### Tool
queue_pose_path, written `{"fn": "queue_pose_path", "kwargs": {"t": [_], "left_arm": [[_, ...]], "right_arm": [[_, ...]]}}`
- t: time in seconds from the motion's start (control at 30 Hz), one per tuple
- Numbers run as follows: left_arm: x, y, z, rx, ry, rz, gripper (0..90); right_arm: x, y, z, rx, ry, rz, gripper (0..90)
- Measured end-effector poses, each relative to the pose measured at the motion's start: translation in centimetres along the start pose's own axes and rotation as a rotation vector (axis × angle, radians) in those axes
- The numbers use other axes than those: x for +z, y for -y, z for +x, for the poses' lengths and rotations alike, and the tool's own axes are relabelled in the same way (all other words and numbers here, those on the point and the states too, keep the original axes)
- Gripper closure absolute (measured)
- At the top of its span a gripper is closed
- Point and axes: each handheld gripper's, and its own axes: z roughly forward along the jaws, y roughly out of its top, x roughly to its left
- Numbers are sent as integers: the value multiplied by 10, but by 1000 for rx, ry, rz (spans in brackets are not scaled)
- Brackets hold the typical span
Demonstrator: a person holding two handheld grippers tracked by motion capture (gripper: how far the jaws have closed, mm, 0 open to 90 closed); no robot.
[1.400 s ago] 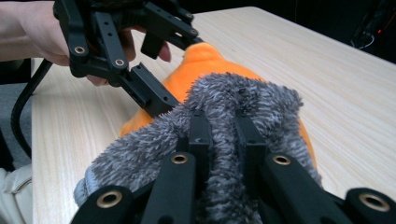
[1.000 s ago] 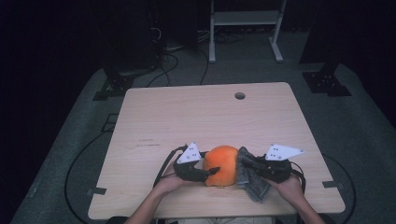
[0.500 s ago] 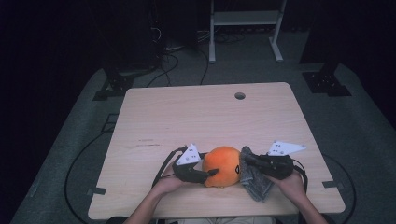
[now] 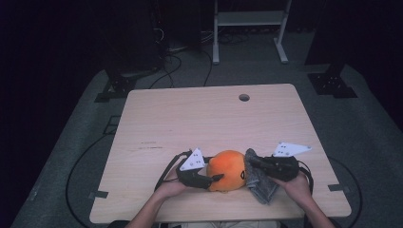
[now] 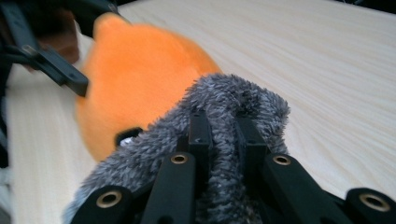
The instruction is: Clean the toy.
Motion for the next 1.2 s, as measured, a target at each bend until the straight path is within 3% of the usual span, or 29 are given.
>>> {"fn": "queue_pose_path", "kwargs": {"t": [0.03, 0.1, 0.13, 0.23, 0.27, 0.37, 0.5, 0.57, 0.6, 0.7, 0.73, 0.77, 0.8, 0.87, 0.93, 1.0, 1.07, 1.2], "left_arm": [[0, 0, 0, 3, -1, 3, 364], [1, -2, -1, 9, -5, 5, 365], [4, -4, -3, 18, -9, 5, 365], [6, -6, -6, 27, -13, 0, 366], [6, -8, -9, 49, -17, 5, 368], [6, -10, -11, 62, -20, 9, 369], [6, -9, -9, 49, -12, 1, 369], [6, -8, -10, 47, -13, -8, 369], [6, -9, -10, 53, -12, -8, 370], [7, -10, -12, 56, -6, -12, 367], [7, -11, -12, 48, 5, -10, 357], [7, -11, -12, 48, 5, -10, 338], [6, -11, -10, 12, 22, -19, 338], [5, -10, -5, -35, 44, -36, 302], [5, -10, -3, -44, 44, -38, 310], [6, -10, -5, -30, 18, -32, 341], [7, -12, -7, -8, -8, -25, 377], [11, -17, -16, 57, -23, -20, 393]], "right_arm": [[0, 0, 0, 0, 0, 0, 793], [-6, -7, 5, -2, -35, -62, 792], [-5, -15, 14, -30, -56, -94, 792], [-1, -24, 25, -64, -83, -110, 792], [6, -31, 34, -107, -88, -98, 792], [11, -31, 36, -127, -67, -70, 793], [10, -25, 21, -98, 20, -18, 796], [5, -22, 16, -70, 12, -30, 796], [3, -24, 21, -76, -26, -61, 795], [4, -29, 29, -106, -52, -80, 795], [9, -32, 35, -136, -58, -72, 794], [9, -32, 35, -136, -58, -72, 794], [11, -32, 35, -145, -50, -63, 794], [11, -29, 30, -124, -40, -58, 795], [11, -26, 23, -122, 5, -31, 795], [7, -24, 18, -99, 17, -27, 795], [2, -26, 20, -96, -14, -62, 795], [5, -39, 41, -160, -71, -89, 795]]}}
